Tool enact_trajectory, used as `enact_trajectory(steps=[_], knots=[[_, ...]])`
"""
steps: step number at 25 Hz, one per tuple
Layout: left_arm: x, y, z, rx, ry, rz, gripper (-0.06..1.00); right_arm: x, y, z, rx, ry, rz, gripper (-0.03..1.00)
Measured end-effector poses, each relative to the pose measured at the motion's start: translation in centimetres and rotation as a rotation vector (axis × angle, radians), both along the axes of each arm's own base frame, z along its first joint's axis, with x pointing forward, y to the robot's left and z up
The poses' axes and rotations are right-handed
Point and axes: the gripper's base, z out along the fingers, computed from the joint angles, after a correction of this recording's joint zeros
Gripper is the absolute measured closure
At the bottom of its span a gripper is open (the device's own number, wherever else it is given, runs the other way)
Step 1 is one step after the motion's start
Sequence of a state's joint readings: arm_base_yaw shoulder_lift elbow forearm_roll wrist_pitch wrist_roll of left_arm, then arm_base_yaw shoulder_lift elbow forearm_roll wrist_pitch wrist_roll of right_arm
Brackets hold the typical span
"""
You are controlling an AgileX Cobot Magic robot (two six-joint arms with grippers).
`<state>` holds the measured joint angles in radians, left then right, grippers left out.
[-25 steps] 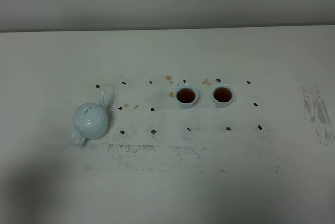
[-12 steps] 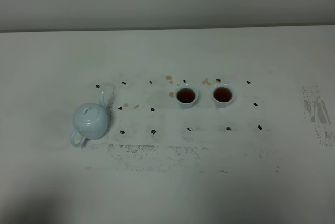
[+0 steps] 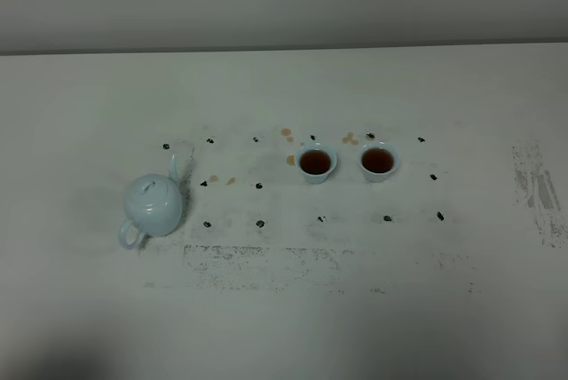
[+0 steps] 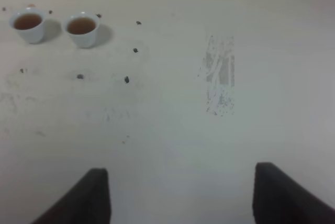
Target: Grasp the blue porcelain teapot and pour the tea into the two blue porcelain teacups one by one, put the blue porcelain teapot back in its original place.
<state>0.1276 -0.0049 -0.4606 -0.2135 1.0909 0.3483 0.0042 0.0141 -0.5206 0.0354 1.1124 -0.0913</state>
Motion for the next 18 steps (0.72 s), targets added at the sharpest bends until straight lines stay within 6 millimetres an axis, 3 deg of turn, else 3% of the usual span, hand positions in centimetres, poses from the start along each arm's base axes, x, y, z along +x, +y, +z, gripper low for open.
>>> enact_trajectory(steps=[18], knots=[[-0.12, 0.05, 0.00, 0.000, 0.000, -0.064, 0.50, 0.00, 0.00, 0.00, 0.000, 0.000, 0.000, 0.41]])
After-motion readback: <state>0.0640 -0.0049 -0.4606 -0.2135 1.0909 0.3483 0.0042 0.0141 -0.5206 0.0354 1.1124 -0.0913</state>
